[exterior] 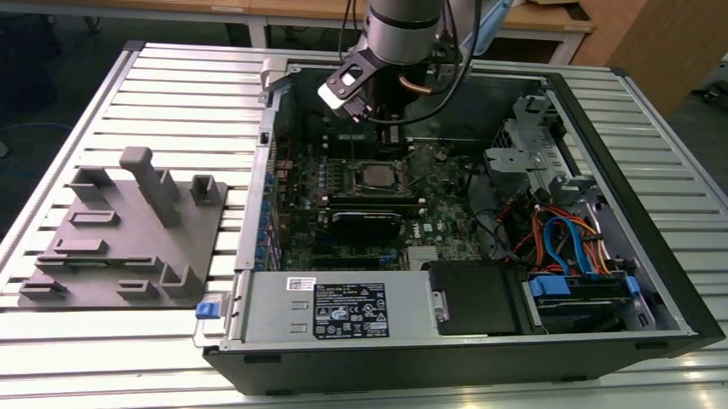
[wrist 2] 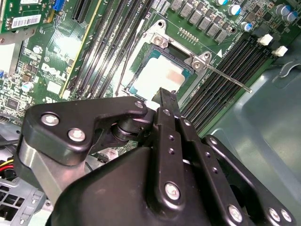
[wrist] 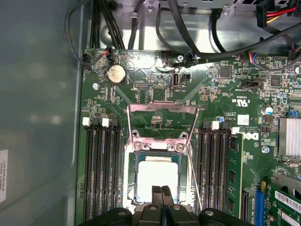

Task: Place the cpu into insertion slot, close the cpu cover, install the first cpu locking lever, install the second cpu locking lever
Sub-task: 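Close the cpu cover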

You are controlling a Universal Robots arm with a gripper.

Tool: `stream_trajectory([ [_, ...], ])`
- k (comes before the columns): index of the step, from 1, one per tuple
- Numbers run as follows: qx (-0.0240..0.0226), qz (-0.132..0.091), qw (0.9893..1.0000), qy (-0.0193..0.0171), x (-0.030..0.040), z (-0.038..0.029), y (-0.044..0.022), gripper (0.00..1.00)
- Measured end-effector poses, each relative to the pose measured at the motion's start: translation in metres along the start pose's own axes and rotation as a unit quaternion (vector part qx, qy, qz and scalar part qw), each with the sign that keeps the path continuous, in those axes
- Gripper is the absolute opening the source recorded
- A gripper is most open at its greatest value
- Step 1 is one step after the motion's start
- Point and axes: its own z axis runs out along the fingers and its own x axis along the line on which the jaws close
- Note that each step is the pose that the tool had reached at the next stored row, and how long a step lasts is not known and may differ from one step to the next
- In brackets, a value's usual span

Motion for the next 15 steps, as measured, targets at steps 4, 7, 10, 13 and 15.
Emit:
stream_trajectory([
  [4, 0.0, 0.0, 1.0, 0.0, 0.0, -0.0004, 0.0, 0.1],
  [7, 0.0, 0.0, 1.0, 0.0, 0.0, -0.003, 0.0, 0.1],
  [10, 0.0, 0.0, 1.0, 0.0, 0.0001, -0.0064, 0.0001, 0.1],
  [13, 0.0, 0.0, 1.0, 0.0, 0.0001, -0.01, 0.0001, 0.1],
  [15, 0.0, 0.0, 1.0, 0.0, 0.0001, -0.0125, 0.0001, 0.1],
])
